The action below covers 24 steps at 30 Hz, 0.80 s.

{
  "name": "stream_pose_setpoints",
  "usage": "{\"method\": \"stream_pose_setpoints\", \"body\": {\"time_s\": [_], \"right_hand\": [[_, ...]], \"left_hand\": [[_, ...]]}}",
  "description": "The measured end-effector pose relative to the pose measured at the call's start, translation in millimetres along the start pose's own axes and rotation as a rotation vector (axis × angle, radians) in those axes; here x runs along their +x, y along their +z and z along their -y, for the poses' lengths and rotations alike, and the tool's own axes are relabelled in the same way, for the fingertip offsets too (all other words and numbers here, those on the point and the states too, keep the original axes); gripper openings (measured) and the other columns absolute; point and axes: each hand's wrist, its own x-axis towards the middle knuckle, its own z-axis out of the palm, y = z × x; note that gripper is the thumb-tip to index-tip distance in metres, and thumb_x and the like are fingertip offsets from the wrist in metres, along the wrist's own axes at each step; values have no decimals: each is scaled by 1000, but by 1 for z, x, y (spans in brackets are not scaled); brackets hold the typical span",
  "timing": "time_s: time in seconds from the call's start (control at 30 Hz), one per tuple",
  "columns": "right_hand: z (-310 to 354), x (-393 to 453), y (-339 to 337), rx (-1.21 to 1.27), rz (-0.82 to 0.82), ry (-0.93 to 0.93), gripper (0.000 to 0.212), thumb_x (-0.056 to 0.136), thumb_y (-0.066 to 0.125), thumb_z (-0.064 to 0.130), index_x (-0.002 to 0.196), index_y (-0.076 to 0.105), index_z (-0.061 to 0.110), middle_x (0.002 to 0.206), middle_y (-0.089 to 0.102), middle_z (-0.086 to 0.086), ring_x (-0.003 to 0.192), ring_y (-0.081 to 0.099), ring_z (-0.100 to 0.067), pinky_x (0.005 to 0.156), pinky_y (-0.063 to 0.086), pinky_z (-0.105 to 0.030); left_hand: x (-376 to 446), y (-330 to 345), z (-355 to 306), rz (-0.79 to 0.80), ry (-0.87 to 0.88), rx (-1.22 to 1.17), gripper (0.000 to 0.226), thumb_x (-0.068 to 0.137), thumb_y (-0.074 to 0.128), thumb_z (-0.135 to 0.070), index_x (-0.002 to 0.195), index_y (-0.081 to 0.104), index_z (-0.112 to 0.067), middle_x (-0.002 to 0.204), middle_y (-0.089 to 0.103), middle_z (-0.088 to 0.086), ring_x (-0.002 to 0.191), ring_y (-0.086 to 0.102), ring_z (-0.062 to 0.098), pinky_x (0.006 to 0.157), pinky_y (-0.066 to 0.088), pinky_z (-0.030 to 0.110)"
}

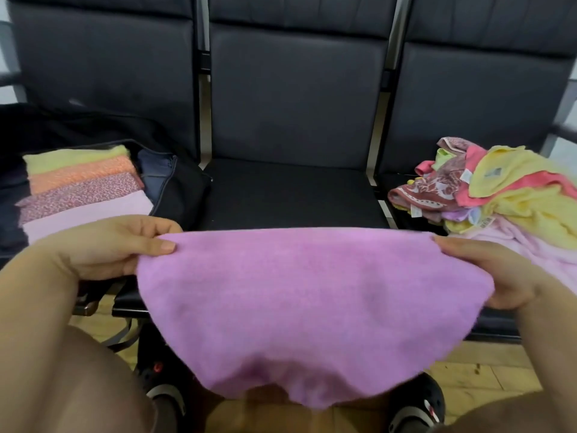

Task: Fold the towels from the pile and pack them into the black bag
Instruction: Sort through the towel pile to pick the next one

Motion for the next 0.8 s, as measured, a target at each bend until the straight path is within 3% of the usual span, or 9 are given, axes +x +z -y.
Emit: {"method": "stream_pose_setpoints", "body": {"time_s": [0.1, 0.17, 0.27, 0.33, 0.43, 0.53, 0.63, 0.73, 0.8], "right_hand": [[-2, 5, -6, -221, -126, 86, 75, 40, 91, 50, 97, 67, 6, 89, 69, -13, 78, 66, -24, 70, 58, -34], [1, 10, -2, -352, -220, 87, 45, 68, 80, 38, 90, 59, 4, 79, 58, -14, 71, 56, -22, 79, 57, -40], [2, 20, -1, -748, -428, -3, 25, 92, 61, 24, 78, 62, 3, 75, 59, -6, 72, 53, -18, 72, 49, -30], [7, 25, 4, -913, -547, -67, 30, 93, 60, 26, 68, 62, 8, 65, 59, -4, 67, 53, -16, 61, 37, -27], [13, 39, 7, -921, -715, -144, 34, 96, 54, 22, 65, 57, 9, 57, 61, -6, 57, 54, -19, 61, 40, -29], [11, 61, 7, -663, -812, -253, 24, 98, 50, 19, 75, 57, 14, 73, 70, -8, 69, 66, -23, 79, 54, -41], [7, 81, 16, -734, -950, -373, 12, 96, 51, 22, 95, 60, 13, 91, 71, -6, 80, 60, -22, 80, 47, -33], [-8, 103, 35, -728, -822, -372, 36, 93, 58, 25, 128, 49, 18, 116, 62, -1, 91, 55, -19, 77, 39, -26], [-32, 120, 47, -839, -647, -307, 67, 91, 61, 34, 147, 28, 18, 141, 44, 0, 118, 50, -23, 91, 38, -26]], "left_hand": [[6, -2, 3, -1, -123, 123, 58, 32, 98, -33, 78, 75, -7, 79, 69, 16, 68, 69, 19, 59, 56, 24], [13, 2, 5, -44, -248, 308, 48, 46, 94, -32, 82, 75, -7, 84, 72, 14, 75, 70, 18, 64, 56, 23], [30, 8, 5, -288, -288, 643, 13, 81, 75, -22, 81, 70, -10, 66, 71, 0, 64, 67, 9, 55, 49, 17], [42, 11, 3, -442, -201, 777, 20, 82, 74, -22, 71, 66, -7, 52, 64, -2, 51, 59, 6, 49, 45, 18], [56, 14, -5, -605, -88, 726, 35, 85, 71, -19, 55, 57, -6, 42, 58, 0, 33, 46, 4, 39, 41, 15], [73, 18, -7, -770, 57, 496, 32, 91, 62, -17, 62, 57, -6, 47, 62, 2, 30, 45, 3, 35, 39, 13], [99, 28, -5, -855, 193, 90, 12, 97, 51, -12, 92, 60, -7, 80, 72, 9, 55, 63, 8, 53, 54, 21], [131, 40, 11, -873, 203, 365, 27, 95, 53, -22, 122, 57, -16, 117, 64, 6, 97, 61, 17, 83, 46, 30], [148, 56, 35, -698, 43, 616, 65, 94, 54, -39, 148, 28, -15, 150, 37, 10, 132, 41, 24, 106, 34, 34]]}}
